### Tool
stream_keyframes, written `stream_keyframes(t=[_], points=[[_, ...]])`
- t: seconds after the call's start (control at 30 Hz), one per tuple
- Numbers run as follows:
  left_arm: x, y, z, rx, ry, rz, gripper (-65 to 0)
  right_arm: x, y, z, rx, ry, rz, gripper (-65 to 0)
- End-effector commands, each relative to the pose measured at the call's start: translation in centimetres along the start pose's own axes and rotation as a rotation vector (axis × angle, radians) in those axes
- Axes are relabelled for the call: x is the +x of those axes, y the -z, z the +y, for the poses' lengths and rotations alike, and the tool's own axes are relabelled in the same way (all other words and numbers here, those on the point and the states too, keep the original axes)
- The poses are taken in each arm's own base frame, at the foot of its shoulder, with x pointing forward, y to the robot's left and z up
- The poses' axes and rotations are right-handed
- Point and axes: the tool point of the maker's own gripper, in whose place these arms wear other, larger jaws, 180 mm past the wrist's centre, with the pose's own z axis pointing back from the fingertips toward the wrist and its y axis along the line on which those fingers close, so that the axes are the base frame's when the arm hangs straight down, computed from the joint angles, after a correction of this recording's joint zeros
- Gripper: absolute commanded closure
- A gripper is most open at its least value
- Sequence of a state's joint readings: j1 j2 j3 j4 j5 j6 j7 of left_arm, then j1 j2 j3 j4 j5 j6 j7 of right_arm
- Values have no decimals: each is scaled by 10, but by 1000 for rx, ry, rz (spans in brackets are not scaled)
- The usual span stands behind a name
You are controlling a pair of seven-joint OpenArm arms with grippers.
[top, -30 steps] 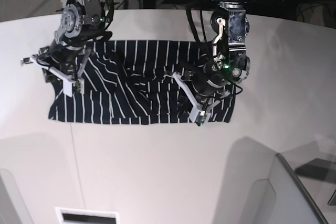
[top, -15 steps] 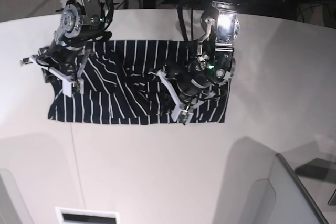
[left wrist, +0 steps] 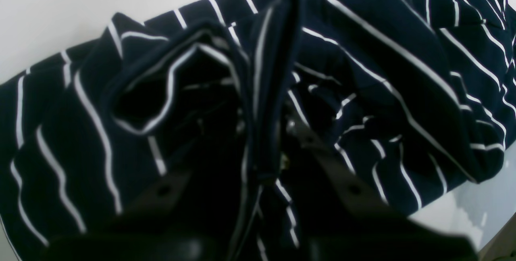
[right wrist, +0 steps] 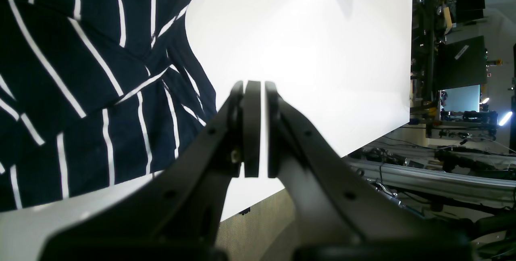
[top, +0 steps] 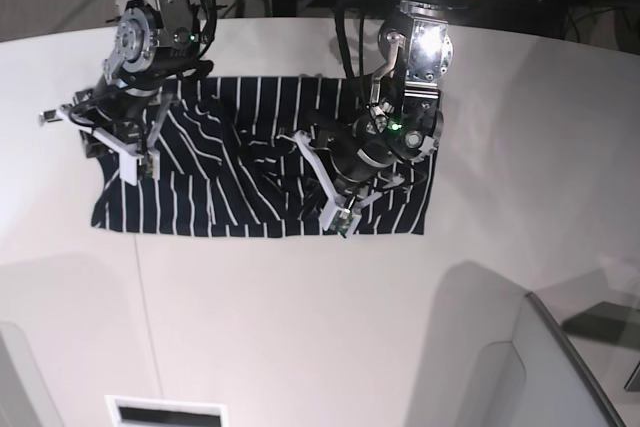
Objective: Layout the t-shirt on the table in an organized manner, then fold the t-shirt properly
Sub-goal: 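Release the folded strip and lift both grippers away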
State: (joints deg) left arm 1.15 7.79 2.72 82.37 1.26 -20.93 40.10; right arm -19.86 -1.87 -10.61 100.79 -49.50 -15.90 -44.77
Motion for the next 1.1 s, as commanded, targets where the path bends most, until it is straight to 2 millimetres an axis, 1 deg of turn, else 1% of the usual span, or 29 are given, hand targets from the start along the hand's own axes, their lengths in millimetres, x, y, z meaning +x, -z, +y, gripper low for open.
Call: stream_keyframes(t=[0.0, 0.1, 0.13, 0.3, 0.37, 0.47, 0.53, 0.6, 0.63, 0.7, 0.73, 0.77, 0.8, 0.83, 0.87, 0.9, 0.93, 0.97, 1.0, 1.07], points=[[19, -1, -7, -17, 4, -57, -64, 10, 0, -9, -31, 11, -34, -15], [22, 1, -24, -48, 59, -55, -171, 10, 0, -9, -31, 11, -34, -15], [22, 1, -27, -54, 67, -54, -204, 10, 0, -9, -31, 11, -34, -15], [24, 3, -43, -86, 101, -55, -316, 8, -1, -8, -30, 10, -32, -15], [25, 4, -55, -112, 124, -55, -331, 8, -1, -8, -29, 8, -31, -15], [26, 4, -76, -156, 164, -57, -326, 9, 0, -8, -30, 9, -32, -15], [33, -2, -87, -173, 190, -85, -323, 9, 0, -8, -30, 9, -32, -15], [41, -13, -88, -162, 193, -124, -321, 9, 0, -8, -30, 9, -32, -15], [46, -18, -84, -151, 188, -142, -319, 9, 0, -8, -30, 9, -32, -15], [52, -28, -57, -87, 175, -169, -318, 8, 0, -9, -32, 5, -32, -15], [47, -33, -41, -53, 162, -164, -298, 7, 1, -11, -35, 0, -34, -15], [46, -37, -28, -22, 151, -166, -258, 7, 1, -11, -35, 0, -34, -15], [43, -42, -10, 16, 137, -164, -193, 7, 1, -10, -25, 10, -32, -15], [40, -45, 5, 48, 123, -162, -117, 6, 1, -8, -11, 27, -29, -15], [37, -47, 21, 81, 101, -157, -13, 8, 0, -6, 13, 57, -28, -15], [35, -50, 35, 112, 78, -154, 0, 9, -1, -4, 43, 96, -27, -15], [30, -49, 48, 136, 52, -143, 0, 11, -2, -3, 72, 136, -28, -15], [25, -49, 56, 151, 33, -130, 0, 13, -4, 0, 102, 172, -26, -15], [24, -47, 63, 162, 20, -125, 0, 16, -6, 3, 134, 206, -26, -15], [22, -42, 70, 166, 10, -109, 0, 20, -9, 10, 190, 224, -30, -15]])
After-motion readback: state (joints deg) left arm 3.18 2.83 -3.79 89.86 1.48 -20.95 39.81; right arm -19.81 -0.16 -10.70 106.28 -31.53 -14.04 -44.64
